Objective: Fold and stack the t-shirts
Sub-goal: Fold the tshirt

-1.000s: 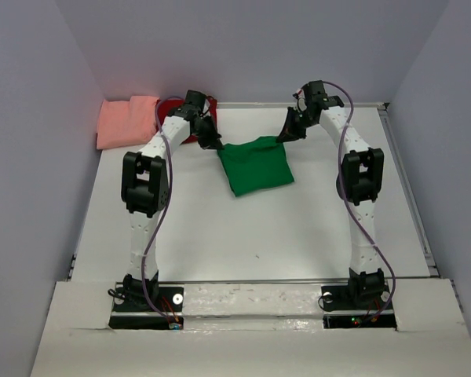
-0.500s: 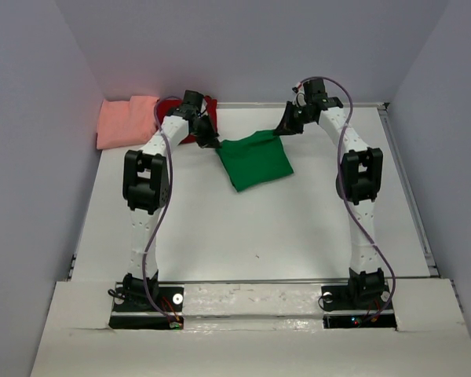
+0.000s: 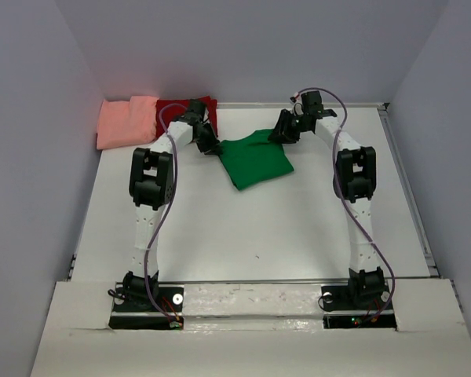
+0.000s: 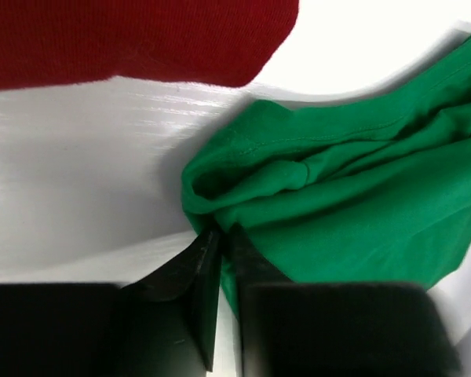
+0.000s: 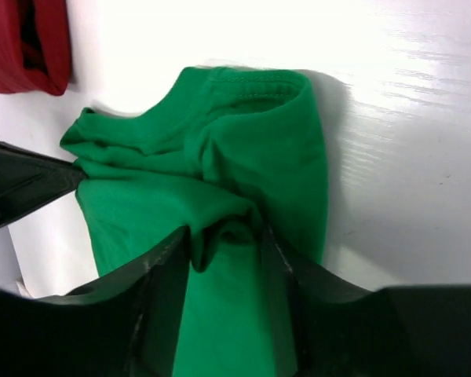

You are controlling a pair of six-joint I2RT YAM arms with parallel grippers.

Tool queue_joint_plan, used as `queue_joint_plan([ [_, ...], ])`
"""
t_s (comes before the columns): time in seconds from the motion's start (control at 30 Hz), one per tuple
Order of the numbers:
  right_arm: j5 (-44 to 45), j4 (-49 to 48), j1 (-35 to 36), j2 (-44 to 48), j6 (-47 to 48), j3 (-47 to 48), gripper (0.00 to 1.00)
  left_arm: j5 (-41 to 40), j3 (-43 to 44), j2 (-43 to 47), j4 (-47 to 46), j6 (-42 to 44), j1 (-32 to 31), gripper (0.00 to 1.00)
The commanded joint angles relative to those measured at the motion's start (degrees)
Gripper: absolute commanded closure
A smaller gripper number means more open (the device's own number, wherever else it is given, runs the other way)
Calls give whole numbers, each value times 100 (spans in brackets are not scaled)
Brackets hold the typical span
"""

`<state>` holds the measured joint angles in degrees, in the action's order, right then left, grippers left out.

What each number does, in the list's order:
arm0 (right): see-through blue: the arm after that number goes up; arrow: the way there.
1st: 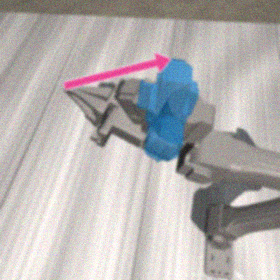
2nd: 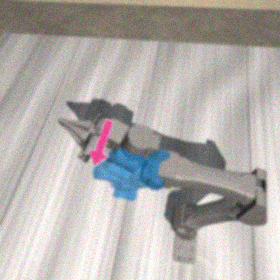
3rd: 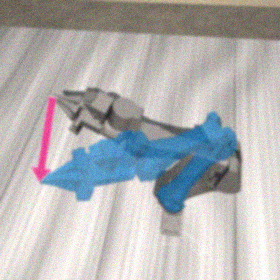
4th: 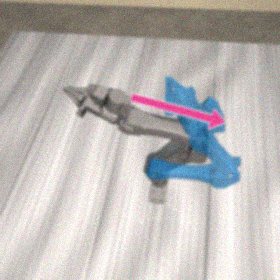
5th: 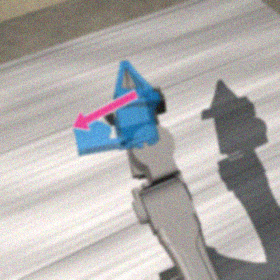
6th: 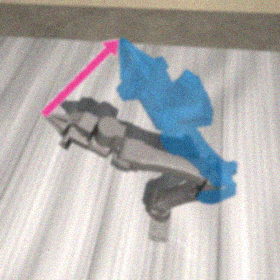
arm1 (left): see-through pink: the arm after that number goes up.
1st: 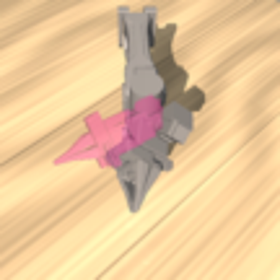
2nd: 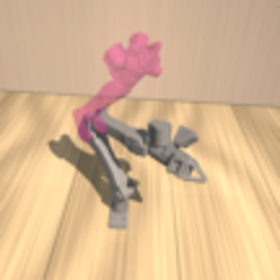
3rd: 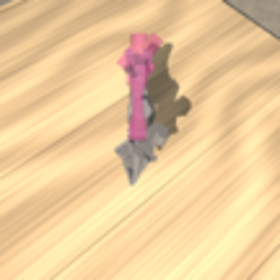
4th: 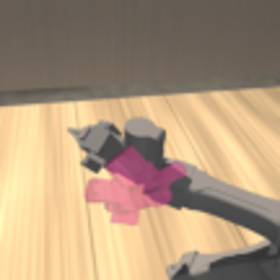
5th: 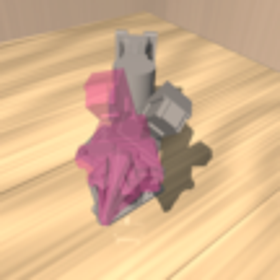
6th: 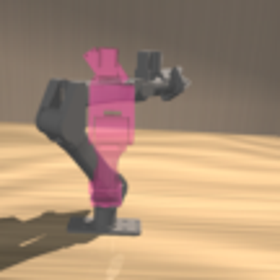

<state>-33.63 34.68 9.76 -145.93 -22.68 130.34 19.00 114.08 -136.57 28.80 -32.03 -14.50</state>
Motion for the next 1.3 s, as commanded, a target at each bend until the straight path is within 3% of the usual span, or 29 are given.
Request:
queue_joint_plan([
  [0.0,31,-610,-53,414,79,-324,50,-282,273,253,-23,136,53,65],
  [0.1,198,-778,-53,775,123,-667,46,-887,89,699,-136,145,35,50],
  [0.2,234,-831,-53,934,158,-791,46,-1214,-253,1377,-531,153,44,46],
  [0.4,269,-874,-53,1163,202,-1002,46,-1628,244,1836,-420,311,44,44],
  [0.6,269,-980,-53,1690,202,-1336,46,-1181,431,2038,-234,224,0,47],
  [0.63,252,-972,-53,1743,185,-1441,51,-954,231,2090,-278,189,-17,52],
  [0.7,181,-972,-53,1796,71,-1538,71,-741,-42,2179,-461,22,-70,66],
  [0.73,85,-963,-53,1813,-8,-1617,100,-471,-375,2205,-654,-126,-114,81],
  [0.8,-47,-980,-53,1787,-61,-1696,100,-284,-728,2205,-856,-293,-149,100],
  [0.9,-276,-998,-53,1726,-184,-1837,100,146,-1553,2161,-1428,-576,-263,100],
  [0.97,-346,-1007,-53,1664,-220,-1898,100,252,-1661,2091,-1587,-620,-447,100],
  [1.27,-390,-1086,-53,1427,-264,-2083,100,666,-783,1028,-1588,-515,-1142,100],
])
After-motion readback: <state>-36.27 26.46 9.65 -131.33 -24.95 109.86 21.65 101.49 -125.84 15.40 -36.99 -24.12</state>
